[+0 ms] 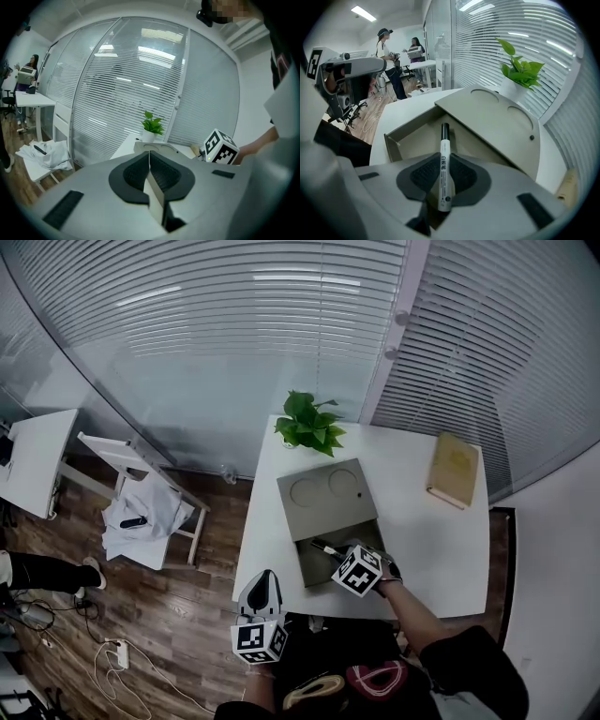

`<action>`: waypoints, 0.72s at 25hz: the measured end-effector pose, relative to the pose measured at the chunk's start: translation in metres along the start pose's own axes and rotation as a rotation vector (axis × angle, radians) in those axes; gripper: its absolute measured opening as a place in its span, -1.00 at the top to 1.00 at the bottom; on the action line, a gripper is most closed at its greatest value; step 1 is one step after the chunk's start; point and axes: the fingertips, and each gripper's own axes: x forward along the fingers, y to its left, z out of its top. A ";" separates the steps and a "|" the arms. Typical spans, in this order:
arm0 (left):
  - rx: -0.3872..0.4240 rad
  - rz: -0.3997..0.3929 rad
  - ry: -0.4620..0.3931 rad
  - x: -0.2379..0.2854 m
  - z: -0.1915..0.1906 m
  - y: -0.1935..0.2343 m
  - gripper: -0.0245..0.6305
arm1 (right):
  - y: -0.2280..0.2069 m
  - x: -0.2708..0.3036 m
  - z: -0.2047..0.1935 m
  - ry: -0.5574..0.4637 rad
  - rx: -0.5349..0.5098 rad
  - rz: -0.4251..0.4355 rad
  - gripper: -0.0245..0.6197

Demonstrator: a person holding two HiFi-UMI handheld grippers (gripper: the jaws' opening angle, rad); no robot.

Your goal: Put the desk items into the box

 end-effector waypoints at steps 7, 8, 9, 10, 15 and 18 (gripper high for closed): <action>-0.009 0.024 -0.002 -0.002 -0.001 0.006 0.86 | -0.003 0.009 0.002 0.000 0.010 0.004 0.70; -0.010 0.029 -0.001 -0.002 -0.001 0.006 0.86 | -0.004 0.009 0.002 0.002 0.009 0.004 0.70; -0.011 0.035 -0.002 -0.003 -0.001 0.008 0.86 | -0.004 0.010 0.002 0.004 0.009 0.004 0.70; -0.014 0.040 -0.003 -0.004 0.000 0.009 0.86 | -0.004 0.011 0.002 0.007 0.008 0.004 0.70; -0.019 0.065 -0.005 -0.008 -0.001 0.016 0.86 | -0.005 0.013 0.002 0.007 0.010 0.003 0.70; -0.030 0.088 -0.003 -0.010 -0.002 0.023 0.86 | -0.005 0.014 0.003 -0.002 0.007 -0.001 0.70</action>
